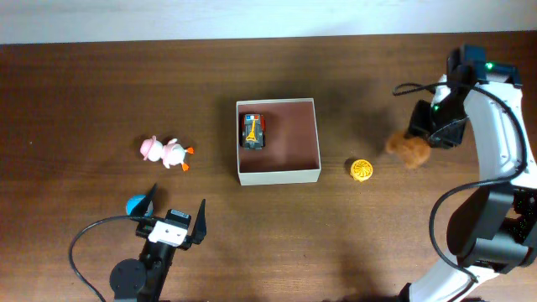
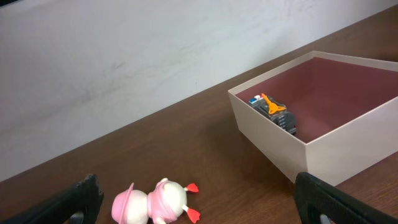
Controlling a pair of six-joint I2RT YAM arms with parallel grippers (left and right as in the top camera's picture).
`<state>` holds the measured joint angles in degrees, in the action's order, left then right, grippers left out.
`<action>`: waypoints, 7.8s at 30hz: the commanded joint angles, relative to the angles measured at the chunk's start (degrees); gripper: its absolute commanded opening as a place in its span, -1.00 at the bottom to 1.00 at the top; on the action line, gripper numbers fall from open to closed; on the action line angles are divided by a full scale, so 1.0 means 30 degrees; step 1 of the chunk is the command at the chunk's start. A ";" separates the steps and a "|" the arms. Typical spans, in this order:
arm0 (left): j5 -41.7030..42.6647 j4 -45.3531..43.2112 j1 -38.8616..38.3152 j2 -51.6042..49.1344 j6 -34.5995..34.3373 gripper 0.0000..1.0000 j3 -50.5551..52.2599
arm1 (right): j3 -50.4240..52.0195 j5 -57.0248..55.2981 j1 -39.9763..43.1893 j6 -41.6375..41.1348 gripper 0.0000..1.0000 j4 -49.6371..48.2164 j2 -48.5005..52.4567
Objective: Pack container
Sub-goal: 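Lift the bear and carry it left into the box, then lower the bear into the box beside the truck, then open the right gripper, release the bear, and raise it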
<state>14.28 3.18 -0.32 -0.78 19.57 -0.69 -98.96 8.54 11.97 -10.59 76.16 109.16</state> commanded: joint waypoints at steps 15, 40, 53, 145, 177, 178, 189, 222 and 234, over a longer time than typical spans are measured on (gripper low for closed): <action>-0.0131 0.0109 0.0000 0.0160 0.0087 0.99 0.0058 | -0.2164 0.7985 -0.8167 0.5603 -0.03 -0.2892 -0.1654; -0.0131 0.0109 0.0000 0.0160 0.0087 1.00 0.0058 | -0.1996 0.1494 -1.1482 0.2718 -0.05 -0.3424 0.2040; -0.0131 0.0109 0.0000 0.0160 0.0087 1.00 0.0058 | -0.1974 0.0809 -1.1482 0.2645 -0.04 -0.4612 0.3796; -0.0131 0.0109 0.0000 0.0160 0.0080 0.99 0.0058 | 0.0051 0.2186 -1.5511 -0.3752 -0.55 -0.7650 0.3519; -0.0131 0.0109 0.0000 0.0160 0.0087 1.00 0.0058 | 0.0051 0.3810 -1.5759 -0.9347 -0.57 -1.1723 0.3519; -0.0131 0.0109 0.0000 0.0160 0.0087 1.00 0.0058 | 0.0051 0.3810 -1.5759 -0.9413 -0.57 -1.1774 0.3519; -0.0131 0.0109 0.0000 0.0160 0.0087 1.00 0.0058 | 0.0051 0.3796 -1.5752 -1.0644 -0.60 -1.3056 0.3519; -0.0131 0.0109 0.0000 0.0160 0.0080 0.99 0.0058 | 0.0058 0.2783 -1.6502 -1.2101 -0.61 -1.4243 0.3526; -0.0131 0.0109 0.0000 0.0160 0.0087 1.00 0.0058 | 0.0051 0.2441 -1.6422 -1.1548 -0.57 -1.4630 0.3519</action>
<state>14.28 3.20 -0.32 -0.78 19.57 -0.69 -98.41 16.99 -37.12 -47.64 32.42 121.23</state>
